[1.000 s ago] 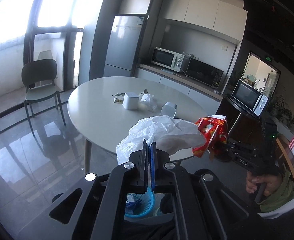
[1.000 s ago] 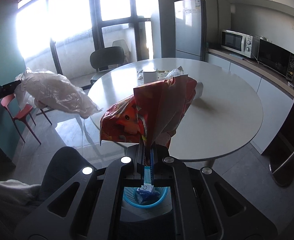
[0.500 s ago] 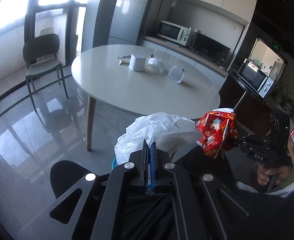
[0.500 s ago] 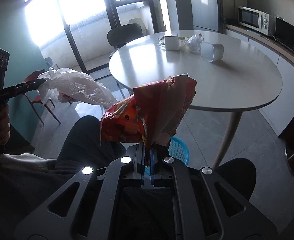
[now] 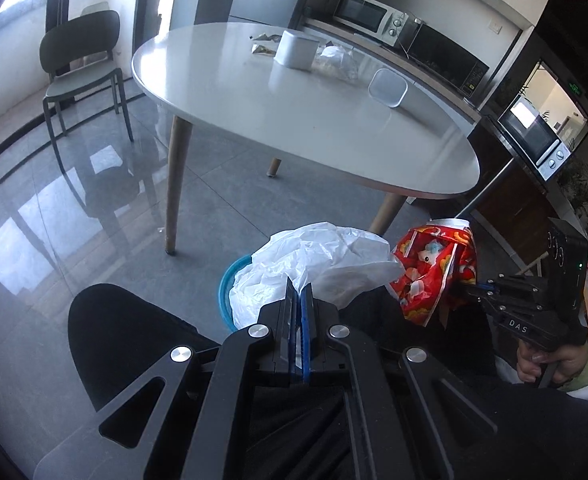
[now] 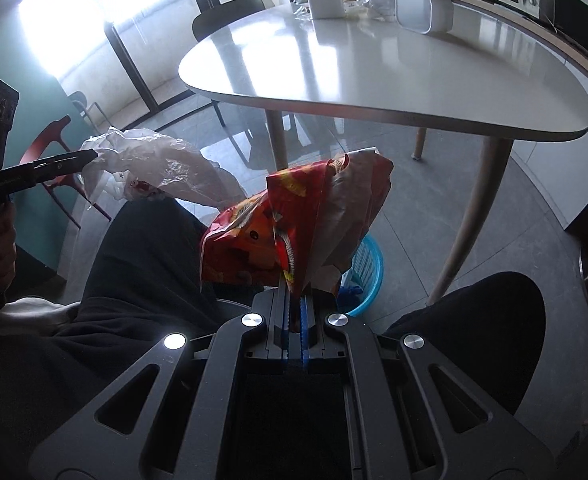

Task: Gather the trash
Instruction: 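Carry the white bag and red snack bag down over the blue wastebasket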

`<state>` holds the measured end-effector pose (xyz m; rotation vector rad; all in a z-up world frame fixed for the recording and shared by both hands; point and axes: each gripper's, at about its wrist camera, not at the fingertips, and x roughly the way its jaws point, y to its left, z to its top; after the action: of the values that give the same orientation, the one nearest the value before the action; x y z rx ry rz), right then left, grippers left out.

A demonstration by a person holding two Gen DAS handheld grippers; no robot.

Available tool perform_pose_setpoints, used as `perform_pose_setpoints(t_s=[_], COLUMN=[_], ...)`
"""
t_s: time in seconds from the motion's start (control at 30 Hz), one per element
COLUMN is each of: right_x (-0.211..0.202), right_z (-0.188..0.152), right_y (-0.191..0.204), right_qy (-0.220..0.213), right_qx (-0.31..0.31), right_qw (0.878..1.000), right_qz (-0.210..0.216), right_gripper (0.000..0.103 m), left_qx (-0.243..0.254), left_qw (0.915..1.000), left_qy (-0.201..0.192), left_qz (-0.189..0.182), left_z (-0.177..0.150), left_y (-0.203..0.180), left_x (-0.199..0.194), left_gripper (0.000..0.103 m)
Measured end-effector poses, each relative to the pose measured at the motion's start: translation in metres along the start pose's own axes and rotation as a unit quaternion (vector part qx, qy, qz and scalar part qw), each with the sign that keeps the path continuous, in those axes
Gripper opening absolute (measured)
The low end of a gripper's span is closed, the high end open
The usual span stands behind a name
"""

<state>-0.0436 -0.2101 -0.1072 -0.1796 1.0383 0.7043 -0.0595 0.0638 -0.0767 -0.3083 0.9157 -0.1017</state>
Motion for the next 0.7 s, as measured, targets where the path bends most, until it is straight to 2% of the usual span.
perform_pose_setpoints(t_s=[0.27, 0.4, 0.5, 0.7], right_x=[0.038, 0.060, 0.079, 0.105], right_z=[0.002, 0.002, 0.002, 0.006], right_y=[-0.012, -0.021, -0.028, -0.033], right_qy=[0.031, 0.047, 0.061, 0.082], right_qx=[0.015, 0.027, 0.043, 0.044], right_qw=[0.999, 0.998, 0.997, 0.996], right_qz=[-0.012, -0.015, 0.002, -0.016], right_gripper=[0.003, 0.003, 0.003, 0.003], left_qx=[-0.006, -0.007, -0.007, -0.022], left_qw=[0.9998, 0.9994, 0.9990, 0.9977], left_qy=[0.020, 0.034, 0.043, 0.063], left_qz=[-0.007, -0.004, 0.004, 0.011], left_z=[0.001, -0.001, -0.003, -0.006], left_y=[0.005, 0.006, 0.007, 0.016], left_x=[0.035, 0.057, 0.072, 0.100], left_gripper=[0.001, 0.001, 0.001, 0.001])
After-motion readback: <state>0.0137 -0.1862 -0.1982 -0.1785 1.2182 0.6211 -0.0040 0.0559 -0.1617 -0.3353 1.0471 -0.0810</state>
